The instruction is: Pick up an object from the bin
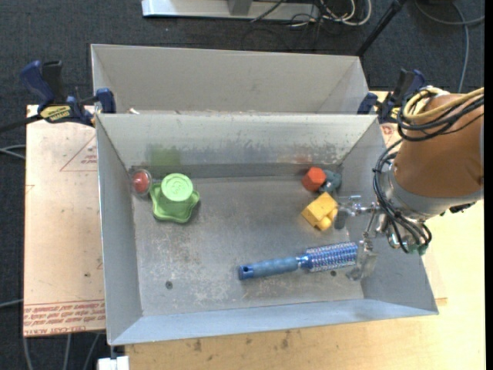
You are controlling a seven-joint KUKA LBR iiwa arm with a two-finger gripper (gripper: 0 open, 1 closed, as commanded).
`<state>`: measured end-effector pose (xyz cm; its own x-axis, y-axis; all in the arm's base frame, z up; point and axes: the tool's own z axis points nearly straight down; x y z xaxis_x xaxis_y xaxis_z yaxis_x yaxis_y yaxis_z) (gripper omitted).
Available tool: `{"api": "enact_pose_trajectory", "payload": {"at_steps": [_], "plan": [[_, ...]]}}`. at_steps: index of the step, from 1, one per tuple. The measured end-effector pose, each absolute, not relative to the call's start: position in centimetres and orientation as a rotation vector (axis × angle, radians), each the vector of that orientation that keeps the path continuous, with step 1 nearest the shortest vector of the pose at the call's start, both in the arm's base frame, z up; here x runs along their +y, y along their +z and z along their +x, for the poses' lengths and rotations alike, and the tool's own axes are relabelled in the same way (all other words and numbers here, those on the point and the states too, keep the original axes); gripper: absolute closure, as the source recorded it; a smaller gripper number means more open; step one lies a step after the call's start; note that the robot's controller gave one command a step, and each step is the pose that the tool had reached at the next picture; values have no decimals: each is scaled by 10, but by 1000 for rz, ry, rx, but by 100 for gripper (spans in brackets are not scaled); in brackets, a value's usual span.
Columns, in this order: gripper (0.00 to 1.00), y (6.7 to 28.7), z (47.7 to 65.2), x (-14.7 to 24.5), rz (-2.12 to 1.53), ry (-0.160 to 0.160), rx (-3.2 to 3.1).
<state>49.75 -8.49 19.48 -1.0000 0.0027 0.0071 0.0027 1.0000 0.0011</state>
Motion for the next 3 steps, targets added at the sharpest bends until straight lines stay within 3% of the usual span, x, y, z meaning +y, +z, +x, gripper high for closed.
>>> {"api": "enact_pose_trajectory", "payload": {"at_steps": [1, 2, 3], "plan": [[0, 66, 505, -101, -189, -3, -3131], [100, 69, 506, -101, -186, -1, -3135], [100, 244, 499, -120, 72, 4, -3151]]}}
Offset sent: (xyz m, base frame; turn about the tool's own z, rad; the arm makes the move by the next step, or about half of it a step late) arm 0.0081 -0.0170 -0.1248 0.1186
